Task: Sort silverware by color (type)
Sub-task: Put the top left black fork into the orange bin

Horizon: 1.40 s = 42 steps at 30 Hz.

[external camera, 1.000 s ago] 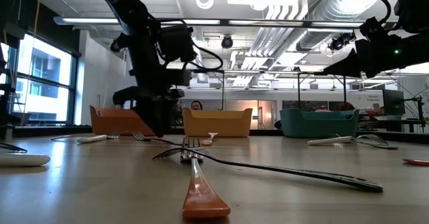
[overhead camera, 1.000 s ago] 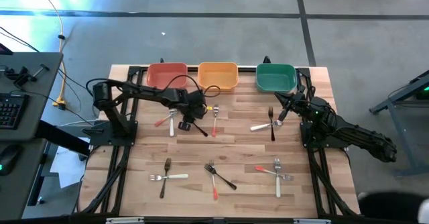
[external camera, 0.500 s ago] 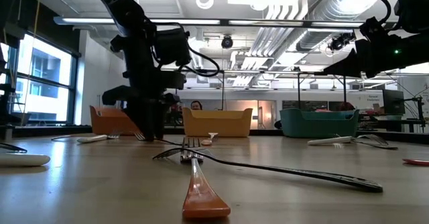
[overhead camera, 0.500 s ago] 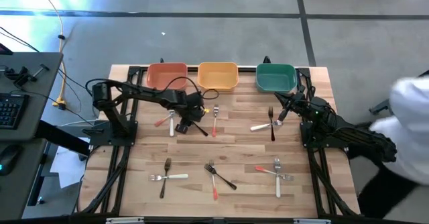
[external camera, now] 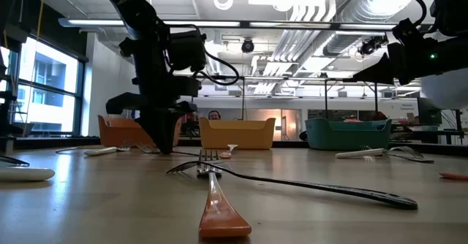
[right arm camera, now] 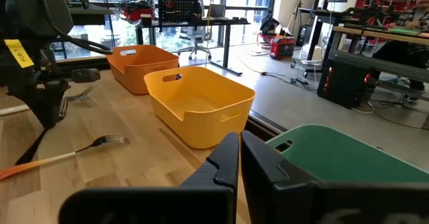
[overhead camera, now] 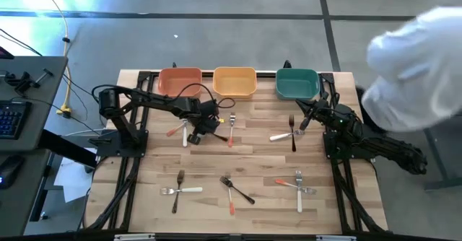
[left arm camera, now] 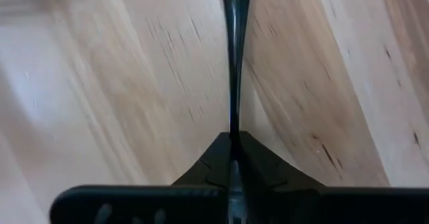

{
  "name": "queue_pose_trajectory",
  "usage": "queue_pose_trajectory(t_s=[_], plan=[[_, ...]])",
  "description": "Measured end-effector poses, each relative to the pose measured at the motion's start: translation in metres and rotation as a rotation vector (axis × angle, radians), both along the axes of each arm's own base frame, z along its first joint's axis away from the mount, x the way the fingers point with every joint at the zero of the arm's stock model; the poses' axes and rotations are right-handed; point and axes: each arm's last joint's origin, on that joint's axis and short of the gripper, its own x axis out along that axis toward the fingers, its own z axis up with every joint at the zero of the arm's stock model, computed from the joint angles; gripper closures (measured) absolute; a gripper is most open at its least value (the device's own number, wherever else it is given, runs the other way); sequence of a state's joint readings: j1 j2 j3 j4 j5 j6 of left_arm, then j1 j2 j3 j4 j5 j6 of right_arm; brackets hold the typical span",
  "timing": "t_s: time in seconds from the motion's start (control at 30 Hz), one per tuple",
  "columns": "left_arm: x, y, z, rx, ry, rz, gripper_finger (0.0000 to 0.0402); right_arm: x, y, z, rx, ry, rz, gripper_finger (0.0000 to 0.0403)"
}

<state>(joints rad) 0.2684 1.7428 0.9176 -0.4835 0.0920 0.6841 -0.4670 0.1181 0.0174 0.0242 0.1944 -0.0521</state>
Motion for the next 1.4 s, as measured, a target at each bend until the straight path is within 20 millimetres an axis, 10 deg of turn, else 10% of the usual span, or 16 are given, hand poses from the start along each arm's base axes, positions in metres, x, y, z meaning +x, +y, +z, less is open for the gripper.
queue_pose_trajectory(t_s=[0.4, 0.73, 1.4], plan=[[-0.015, 0.018, 0.052, 0.140, -0.073, 0.121, 0.0399, 0.000, 0.000, 0.000, 0.000, 0.000, 0.000, 0.0401], [-0.066, 0.062, 0.118, 0.287, -0.287, 0.610, 0.0401, 0.000, 0.000, 0.000, 0.000, 0.000, -0.001, 0.0401], [-0.133, 0.132, 0.069, 0.279, -0.201, 0.930, 0.0401, 0.000, 0.000, 0.000, 0.000, 0.000, -0.003, 0.0401]])
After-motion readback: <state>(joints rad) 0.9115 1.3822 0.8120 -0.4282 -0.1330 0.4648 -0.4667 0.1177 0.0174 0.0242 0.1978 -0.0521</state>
